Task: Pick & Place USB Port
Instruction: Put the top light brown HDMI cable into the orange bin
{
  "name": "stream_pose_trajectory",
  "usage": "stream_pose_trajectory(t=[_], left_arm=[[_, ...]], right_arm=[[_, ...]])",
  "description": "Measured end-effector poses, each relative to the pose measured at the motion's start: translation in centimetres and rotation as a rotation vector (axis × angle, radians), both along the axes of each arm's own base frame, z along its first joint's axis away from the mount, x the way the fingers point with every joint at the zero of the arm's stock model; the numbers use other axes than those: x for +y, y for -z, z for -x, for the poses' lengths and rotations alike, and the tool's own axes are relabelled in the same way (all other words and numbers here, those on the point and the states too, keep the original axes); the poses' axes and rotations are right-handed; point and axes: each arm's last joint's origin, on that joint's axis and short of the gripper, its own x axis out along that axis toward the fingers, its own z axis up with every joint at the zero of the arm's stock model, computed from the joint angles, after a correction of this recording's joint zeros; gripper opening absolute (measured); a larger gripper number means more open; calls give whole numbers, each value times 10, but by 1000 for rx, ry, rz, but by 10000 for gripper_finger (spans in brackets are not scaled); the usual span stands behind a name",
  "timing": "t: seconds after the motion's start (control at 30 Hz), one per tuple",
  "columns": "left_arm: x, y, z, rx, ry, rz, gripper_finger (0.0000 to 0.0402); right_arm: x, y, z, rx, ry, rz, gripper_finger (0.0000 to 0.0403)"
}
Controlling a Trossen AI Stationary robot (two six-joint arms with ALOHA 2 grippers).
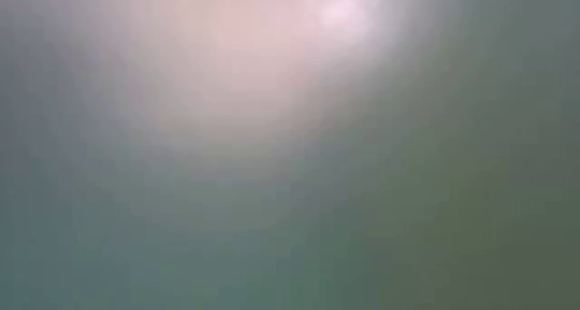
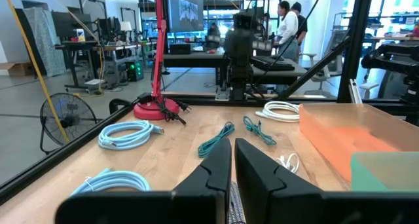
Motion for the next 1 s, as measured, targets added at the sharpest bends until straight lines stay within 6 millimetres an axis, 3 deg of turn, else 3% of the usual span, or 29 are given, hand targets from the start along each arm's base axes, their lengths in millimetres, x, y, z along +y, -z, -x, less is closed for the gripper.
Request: stream_pose_trajectory(t=[0.2,0.4,0.7,1.0], left_arm=[[0,0,0,0,0,0,26],[0,0,0,0,1,0,26],[0,0,0,0,0,0,26],[0,0,0,0,1,0,26]], right_arm=[[-2,-34,19,-422,-89,-205,0],[-4,-50,36,-669,-153,-280,0],[-5,-56,46,-792,-107,-209,0],[-5,-57,48,-807,-124,-229,0]])
